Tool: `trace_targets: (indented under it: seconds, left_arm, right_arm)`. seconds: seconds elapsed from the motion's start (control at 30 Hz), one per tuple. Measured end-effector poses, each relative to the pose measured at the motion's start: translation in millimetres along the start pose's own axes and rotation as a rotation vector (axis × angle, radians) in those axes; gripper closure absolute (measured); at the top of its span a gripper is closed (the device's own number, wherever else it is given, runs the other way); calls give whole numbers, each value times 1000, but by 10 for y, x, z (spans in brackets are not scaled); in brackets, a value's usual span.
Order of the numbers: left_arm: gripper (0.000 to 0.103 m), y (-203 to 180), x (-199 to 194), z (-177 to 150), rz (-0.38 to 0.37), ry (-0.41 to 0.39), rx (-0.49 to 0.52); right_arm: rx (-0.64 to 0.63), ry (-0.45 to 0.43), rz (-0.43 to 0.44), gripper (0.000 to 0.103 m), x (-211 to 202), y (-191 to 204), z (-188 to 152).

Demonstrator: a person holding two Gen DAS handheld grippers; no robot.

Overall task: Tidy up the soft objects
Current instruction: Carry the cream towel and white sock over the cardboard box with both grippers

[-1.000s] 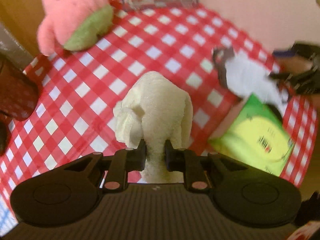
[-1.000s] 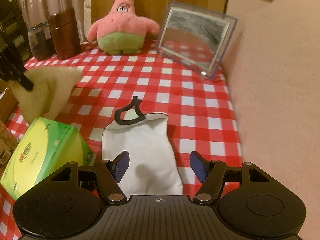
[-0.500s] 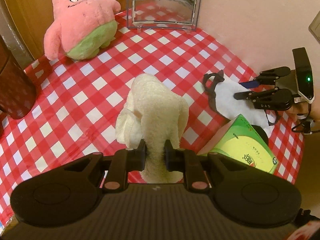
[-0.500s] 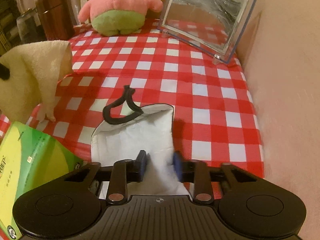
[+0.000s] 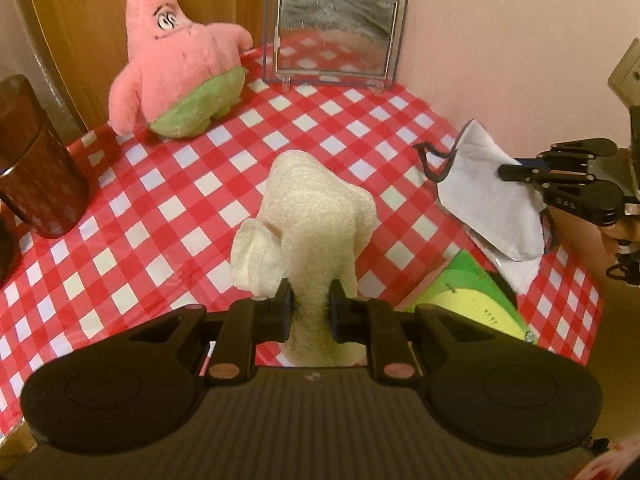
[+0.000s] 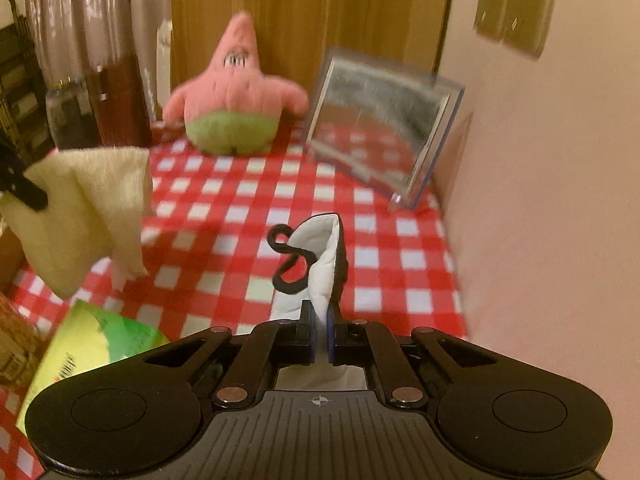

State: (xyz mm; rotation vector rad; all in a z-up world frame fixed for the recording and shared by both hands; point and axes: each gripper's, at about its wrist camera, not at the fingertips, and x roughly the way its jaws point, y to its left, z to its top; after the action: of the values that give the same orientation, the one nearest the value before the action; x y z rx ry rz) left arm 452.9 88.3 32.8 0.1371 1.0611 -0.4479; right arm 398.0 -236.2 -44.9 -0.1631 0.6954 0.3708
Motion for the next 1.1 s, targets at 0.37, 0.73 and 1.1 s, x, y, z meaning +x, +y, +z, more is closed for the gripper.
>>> trace_targets:
  seconds: [0.37, 0.73, 1.1]
  left_arm:
    - [87, -280, -603, 45, 24, -73, 0]
    - [87, -570, -1115, -214, 27, -102, -6]
    - [87, -728, -1491, -680, 82, -125, -38]
  right_arm:
    - [12, -87, 4, 98, -730, 103, 239]
    - [-10, -137, 57, 98, -1366, 521, 336]
    - [-42, -157, 124, 98, -1717, 1011, 361]
